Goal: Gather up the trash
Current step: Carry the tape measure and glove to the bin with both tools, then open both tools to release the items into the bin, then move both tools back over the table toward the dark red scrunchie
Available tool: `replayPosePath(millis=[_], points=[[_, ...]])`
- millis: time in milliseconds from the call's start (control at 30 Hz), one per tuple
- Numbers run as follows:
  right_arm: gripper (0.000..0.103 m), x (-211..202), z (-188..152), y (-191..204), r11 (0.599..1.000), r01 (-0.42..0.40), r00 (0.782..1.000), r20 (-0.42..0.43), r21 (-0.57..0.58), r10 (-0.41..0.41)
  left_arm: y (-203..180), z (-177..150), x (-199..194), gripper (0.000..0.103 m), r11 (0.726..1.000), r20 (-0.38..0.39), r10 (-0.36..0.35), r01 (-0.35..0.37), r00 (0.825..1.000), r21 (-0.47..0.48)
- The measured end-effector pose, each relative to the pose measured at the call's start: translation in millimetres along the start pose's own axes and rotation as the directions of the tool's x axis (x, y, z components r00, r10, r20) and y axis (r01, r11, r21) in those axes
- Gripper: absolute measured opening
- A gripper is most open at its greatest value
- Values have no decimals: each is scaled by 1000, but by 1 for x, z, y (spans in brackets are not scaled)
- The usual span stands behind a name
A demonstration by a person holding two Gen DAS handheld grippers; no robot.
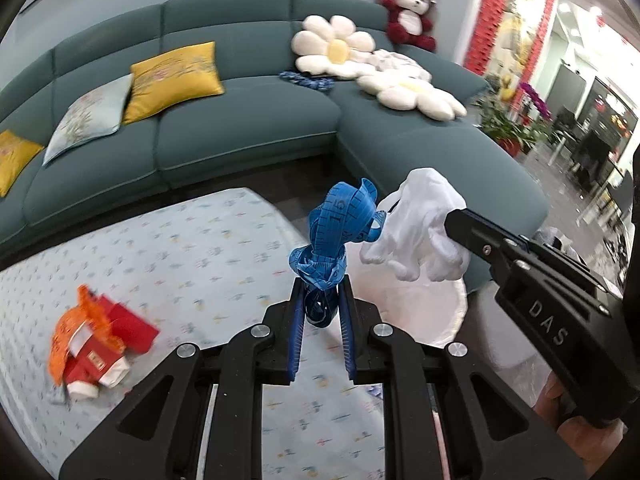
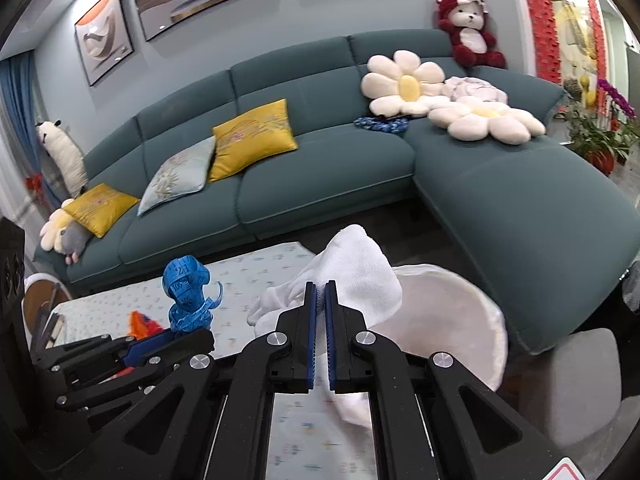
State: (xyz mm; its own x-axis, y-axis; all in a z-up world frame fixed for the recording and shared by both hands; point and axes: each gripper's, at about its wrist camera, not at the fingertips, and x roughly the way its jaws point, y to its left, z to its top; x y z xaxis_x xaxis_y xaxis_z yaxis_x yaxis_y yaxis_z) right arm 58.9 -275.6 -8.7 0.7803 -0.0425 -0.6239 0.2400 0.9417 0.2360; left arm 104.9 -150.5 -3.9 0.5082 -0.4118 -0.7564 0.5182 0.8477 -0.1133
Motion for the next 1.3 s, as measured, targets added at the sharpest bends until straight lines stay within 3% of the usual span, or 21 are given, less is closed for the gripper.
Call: replayPosePath(millis=[467,533,667,833,1167,1300], points=[[7,12,-2,-60,997,65,998,-14,45,-65,-48,13,42,17,997,-42,-58,60,997,48],[11,14,-2,-64,995,79,997,-16,55,-79,-52,15,46,34,997,-43,-54,56,998,44],[17,14,0,-70,994,83,997,-11,74,-82,-54,19,46,48,998,-28,-47,48,999,32],[26,9,1,-67,993,86,996,3,75,-87,-48,18,45,54,999,-27,-36,37,999,14],[42,-4,2,-45,996,69,997,24,62,-71,-26,14,22,54,1000,-4,-8,8,1000,-26],[44,-10,0,-27,998,52,998,24,44,-53,-10,7,10,59,999,6,11,-10,1000,-53]])
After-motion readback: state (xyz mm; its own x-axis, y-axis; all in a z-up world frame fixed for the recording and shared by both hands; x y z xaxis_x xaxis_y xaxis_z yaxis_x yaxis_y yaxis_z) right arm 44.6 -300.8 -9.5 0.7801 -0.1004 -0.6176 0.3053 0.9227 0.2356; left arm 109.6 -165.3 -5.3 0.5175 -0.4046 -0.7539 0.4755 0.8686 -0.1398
